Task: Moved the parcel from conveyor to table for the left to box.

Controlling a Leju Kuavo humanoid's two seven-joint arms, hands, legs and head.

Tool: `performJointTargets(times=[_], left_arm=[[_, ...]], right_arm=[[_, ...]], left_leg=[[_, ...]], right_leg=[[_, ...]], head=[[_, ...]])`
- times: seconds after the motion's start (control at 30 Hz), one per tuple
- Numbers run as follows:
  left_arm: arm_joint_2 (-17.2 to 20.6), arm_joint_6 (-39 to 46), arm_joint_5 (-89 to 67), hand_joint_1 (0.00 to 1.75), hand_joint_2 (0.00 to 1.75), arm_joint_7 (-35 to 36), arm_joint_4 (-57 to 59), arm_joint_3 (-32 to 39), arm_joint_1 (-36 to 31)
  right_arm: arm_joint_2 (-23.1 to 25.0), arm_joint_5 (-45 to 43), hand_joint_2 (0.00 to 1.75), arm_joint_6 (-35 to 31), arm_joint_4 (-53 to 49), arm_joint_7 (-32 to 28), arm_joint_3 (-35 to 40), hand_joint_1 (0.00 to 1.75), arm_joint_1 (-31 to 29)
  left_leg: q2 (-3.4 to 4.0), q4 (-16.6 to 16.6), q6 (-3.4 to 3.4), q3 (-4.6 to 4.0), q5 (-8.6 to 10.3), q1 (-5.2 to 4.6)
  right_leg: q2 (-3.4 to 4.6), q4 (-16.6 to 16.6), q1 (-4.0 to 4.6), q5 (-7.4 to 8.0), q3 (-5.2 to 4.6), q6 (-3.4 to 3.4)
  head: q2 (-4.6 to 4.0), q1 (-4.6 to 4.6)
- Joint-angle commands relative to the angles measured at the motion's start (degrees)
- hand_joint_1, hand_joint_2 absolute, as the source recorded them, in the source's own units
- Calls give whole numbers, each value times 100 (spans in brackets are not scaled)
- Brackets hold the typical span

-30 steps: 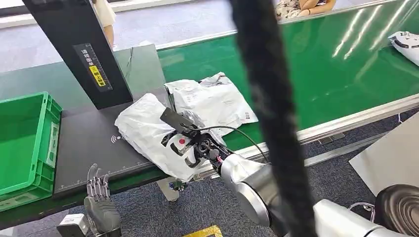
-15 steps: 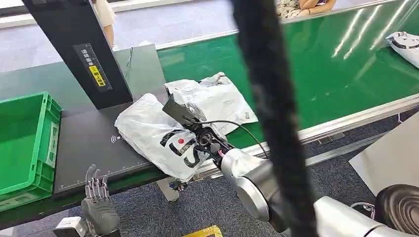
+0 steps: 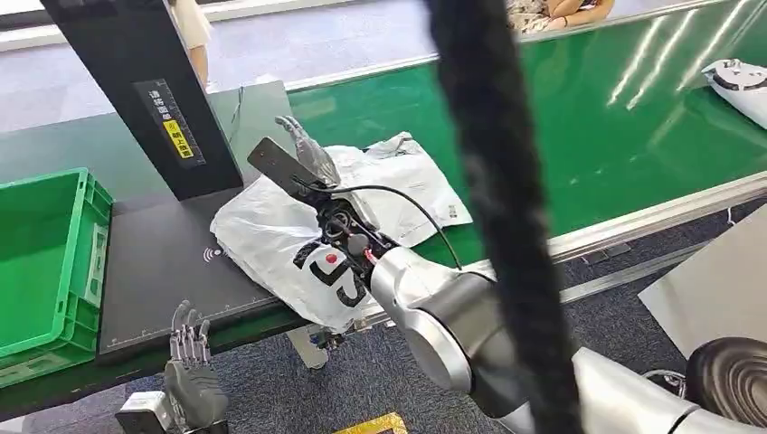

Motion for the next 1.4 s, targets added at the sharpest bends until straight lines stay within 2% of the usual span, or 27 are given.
performJointTargets(times=[0.03,0.2,0.33,0.57,0.67,0.77,0.87,0.9,0.97,1.03,1.1,1.13,1.23,1.4], left_arm=[[-142,16,8,0,0,6,454,-131,-93],[-55,203,-269,0,0,6,823,-198,-339],[-40,263,-404,0,0,6,1167,-104,-793],[-84,176,-405,0,0,6,1235,72,-847],[-114,219,-392,0,0,6,1365,282,-842],[-49,386,-495,0,0,6,1304,436,-840],[69,454,-607,0,0,6,1159,543,-798],[102,432,-646,0,0,6,1091,599,-782],[167,481,-722,0,0,6,1158,662,-867],[214,496,-777,0,0,6,1180,655,-941],[222,408,-789,0,0,6,1258,626,-1084],[228,446,-882,0,0,6,1369,585,-1225],[203,404,-1015,0,0,24,1446,456,-1493],[207,358,-1008,0,0,58,1512,422,-1522]], right_arm=[[4,-39,0,32,90,-23,-94,0,-301],[-186,-216,0,-157,-310,-415,-42,0,-151],[-428,-389,0,25,-638,-543,170,0,-21],[-546,-429,0,-10,-751,-579,310,0,104],[-792,-494,0,12,-964,-542,438,0,332],[-1273,-804,0,-174,-1845,-863,522,0,1182],[-2069,-1091,0,-533,-3717,-1022,553,0,2650],[-2428,-1166,0,-678,-4509,-995,461,0,3330],[-2785,-1321,0,-840,-5732,-1016,54,0,4748],[-2653,-1337,0,-991,-6498,-1188,-297,0,5898],[-2337,-1249,0,-1184,-6946,-1341,-392,0,6691],[-2120,-1265,0,-1338,-7091,-1411,-341,0,6991],[-1697,-1243,0,-1589,-7152,-1460,-45,0,7304],[-1753,-1255,0,-1751,-7063,-1369,42,0,7118]], left_leg=[[-7,-2,2,-1,3,-3],[-11,-1,2,-1,3,-2],[-27,-1,4,-3,8,1],[-15,-2,2,2,4,0],[-14,-4,2,6,3,0],[-31,-7,2,8,6,6],[-59,-18,4,17,11,12],[-63,-15,4,15,8,11],[-102,-20,6,18,10,15],[-139,-28,7,26,9,16],[-168,-33,10,34,0,17],[-149,-17,9,21,-14,12],[-109,-6,7,10,-40,8],[-62,-14,9,9,-41,3]], right_leg=[[-10,-1,-2,0,1,-1],[-12,-1,-1,0,1,-1],[-29,-5,2,1,3,1],[-17,-5,0,2,5,0],[-15,-8,1,2,9,0],[-32,-15,6,1,18,0],[-60,-35,13,-1,40,2],[-62,-31,12,-4,39,2],[-91,-44,16,-7,55,3],[-125,-57,16,-19,77,10],[-158,-66,17,-36,98,16],[-136,-41,12,-46,77,14],[-104,-19,8,-54,50,3],[-66,-14,3,-52,31,-5]], head=[[0,-2],[0,-2],[0,-2],[0,-2],[0,-2],[0,-2],[0,-2],[0,-2],[0,-2],[0,-2],[0,0],[0,0],[0,-2],[0,-2]])
